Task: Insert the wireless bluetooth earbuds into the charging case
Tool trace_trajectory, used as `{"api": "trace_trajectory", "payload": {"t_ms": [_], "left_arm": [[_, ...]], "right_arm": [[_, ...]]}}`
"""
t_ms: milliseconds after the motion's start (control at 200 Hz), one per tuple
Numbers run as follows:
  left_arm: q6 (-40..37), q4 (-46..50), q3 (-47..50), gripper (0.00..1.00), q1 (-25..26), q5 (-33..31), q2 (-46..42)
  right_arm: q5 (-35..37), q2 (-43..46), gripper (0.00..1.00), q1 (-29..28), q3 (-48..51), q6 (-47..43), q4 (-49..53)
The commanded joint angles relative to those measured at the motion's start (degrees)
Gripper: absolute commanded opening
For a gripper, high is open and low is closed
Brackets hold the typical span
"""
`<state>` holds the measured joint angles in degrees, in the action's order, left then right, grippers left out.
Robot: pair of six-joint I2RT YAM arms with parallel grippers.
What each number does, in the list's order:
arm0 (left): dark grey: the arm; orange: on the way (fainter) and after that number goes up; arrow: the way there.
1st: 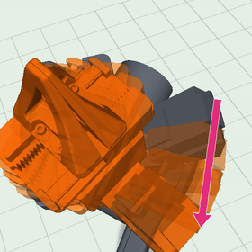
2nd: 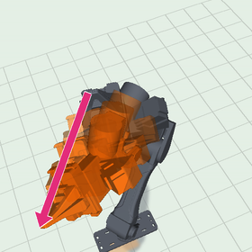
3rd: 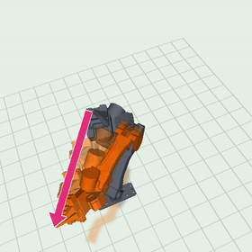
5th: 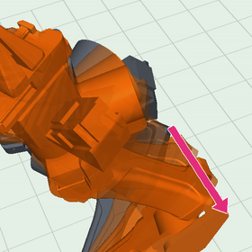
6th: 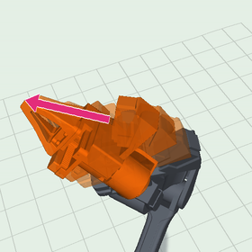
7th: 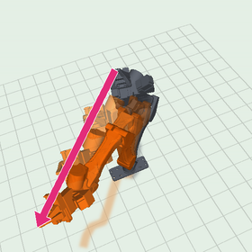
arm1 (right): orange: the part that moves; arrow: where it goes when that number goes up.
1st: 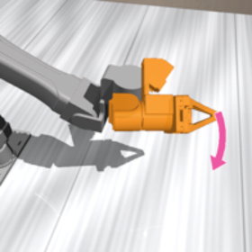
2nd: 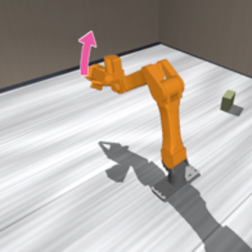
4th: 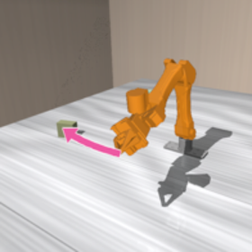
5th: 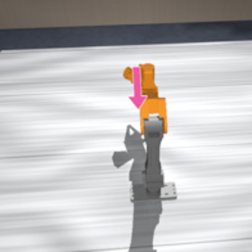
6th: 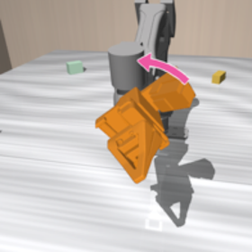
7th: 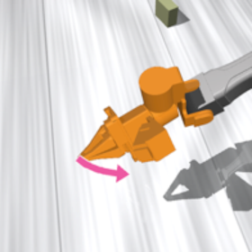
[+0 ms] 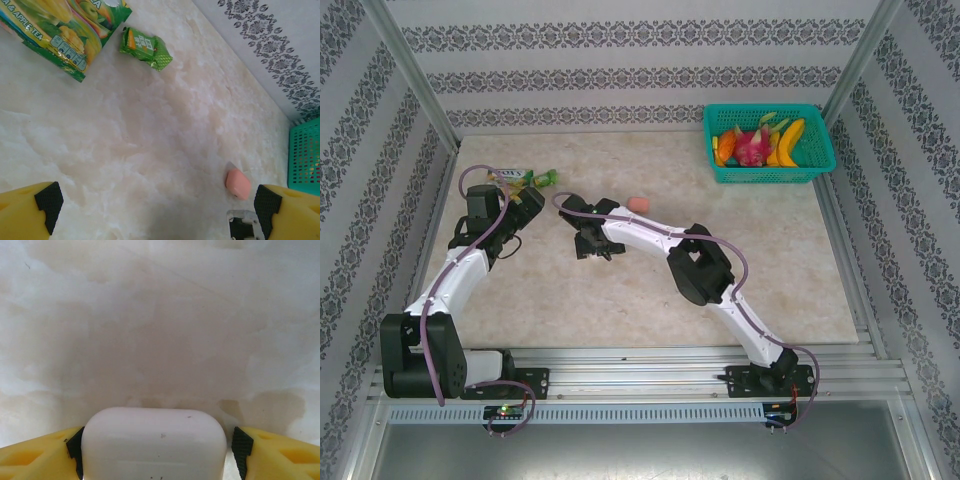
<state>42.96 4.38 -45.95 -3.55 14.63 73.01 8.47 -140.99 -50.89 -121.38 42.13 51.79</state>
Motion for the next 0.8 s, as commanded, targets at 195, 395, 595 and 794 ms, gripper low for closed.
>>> {"api": "trace_trajectory", "payload": {"t_ms": [195,395,595,794], "left_arm": [[1.40,-3.01,1.55,1.00,-0.93,2.45,0.57],[1.55,-4.46,2.88,1.00,-0.92,4.44,1.79],[3.49,-11.14,8.26,1.00,0.81,7.61,3.29],[5.65,-26.94,16.71,1.00,4.87,10.24,5.19]], "right_arm": [[0.55,-2.07,0.64,0.18,-1.66,1.46,1.57],[-0.46,2.94,0.50,1.43,4.58,4.16,-2.68],[-2.60,11.58,0.47,4.44,15.29,10.53,-10.94],[-5.85,18.28,0.46,8.45,23.77,17.18,-18.55]]}}
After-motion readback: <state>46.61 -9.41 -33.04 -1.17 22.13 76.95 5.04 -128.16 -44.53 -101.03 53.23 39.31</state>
